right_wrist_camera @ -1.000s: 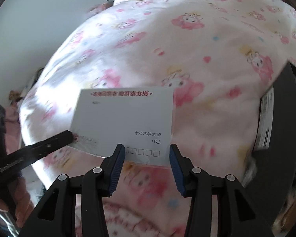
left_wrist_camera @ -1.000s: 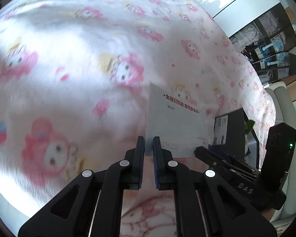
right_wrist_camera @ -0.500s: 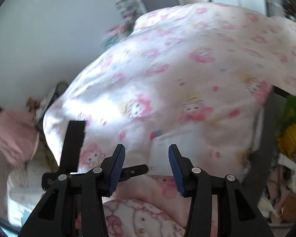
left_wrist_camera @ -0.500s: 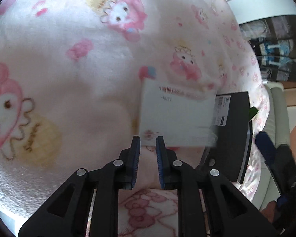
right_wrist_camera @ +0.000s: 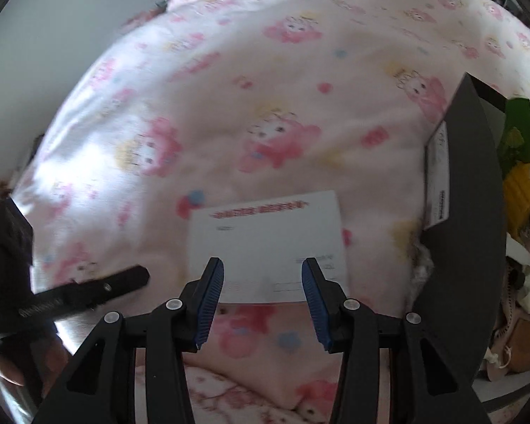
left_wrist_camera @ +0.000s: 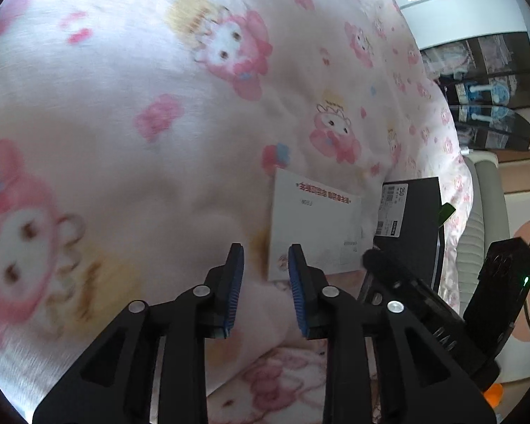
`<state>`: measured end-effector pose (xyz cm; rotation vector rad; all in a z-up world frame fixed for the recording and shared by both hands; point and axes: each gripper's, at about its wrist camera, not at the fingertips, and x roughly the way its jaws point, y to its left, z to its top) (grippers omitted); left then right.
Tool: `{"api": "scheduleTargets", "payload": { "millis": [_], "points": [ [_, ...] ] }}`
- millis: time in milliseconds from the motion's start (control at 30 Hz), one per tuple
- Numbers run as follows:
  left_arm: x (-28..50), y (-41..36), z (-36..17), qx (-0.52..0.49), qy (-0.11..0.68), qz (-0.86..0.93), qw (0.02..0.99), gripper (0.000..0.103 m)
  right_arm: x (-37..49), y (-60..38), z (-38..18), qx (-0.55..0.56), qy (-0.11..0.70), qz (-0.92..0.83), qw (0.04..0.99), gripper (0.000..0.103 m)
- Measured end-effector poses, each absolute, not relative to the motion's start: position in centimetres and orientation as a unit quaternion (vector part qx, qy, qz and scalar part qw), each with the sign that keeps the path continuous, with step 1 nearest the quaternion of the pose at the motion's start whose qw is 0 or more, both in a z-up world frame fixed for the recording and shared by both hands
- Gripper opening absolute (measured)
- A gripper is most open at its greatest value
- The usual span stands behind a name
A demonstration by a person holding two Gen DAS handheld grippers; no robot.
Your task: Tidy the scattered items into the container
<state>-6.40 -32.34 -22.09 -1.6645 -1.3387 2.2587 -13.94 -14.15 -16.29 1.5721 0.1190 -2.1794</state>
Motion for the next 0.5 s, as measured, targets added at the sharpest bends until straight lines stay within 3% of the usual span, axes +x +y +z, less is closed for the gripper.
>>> {"api": "scheduleTargets", "payload": {
  "millis": [67,200,333,433,500],
  "points": [
    [-7.3,-31.9,-22.3,-0.543,-0.422,0.726,0.020,0.031,-14.1,-13.9,-17.0,0.577,0.053,-0.786,0.216,0.042],
    [-9.1,-31.2,-23.5,-0.557,-0.430,0.710,0.021,0.048,-14.2,-13.1,-17.9,0.591,0.049,-0.776,0.215,0.042],
    [-10.0,-30.7,-24.5,-0.576,-0.432,0.694,0.011,0.050,-14.0,-12.6,-18.4,0.596,0.041,-0.772,0.218,0.042],
    [-10.4,-30.2,-24.0,-0.573,-0.427,0.699,0.023,0.045,-13.8,-12.4,-18.5,0.596,0.046,-0.771,0.219,0.042],
    [-10.5,-29.6,-23.5,-0.570,-0.421,0.704,0.037,0.017,-13.6,-12.4,-18.4,0.596,0.052,-0.771,0.219,0.042]
  ]
}}
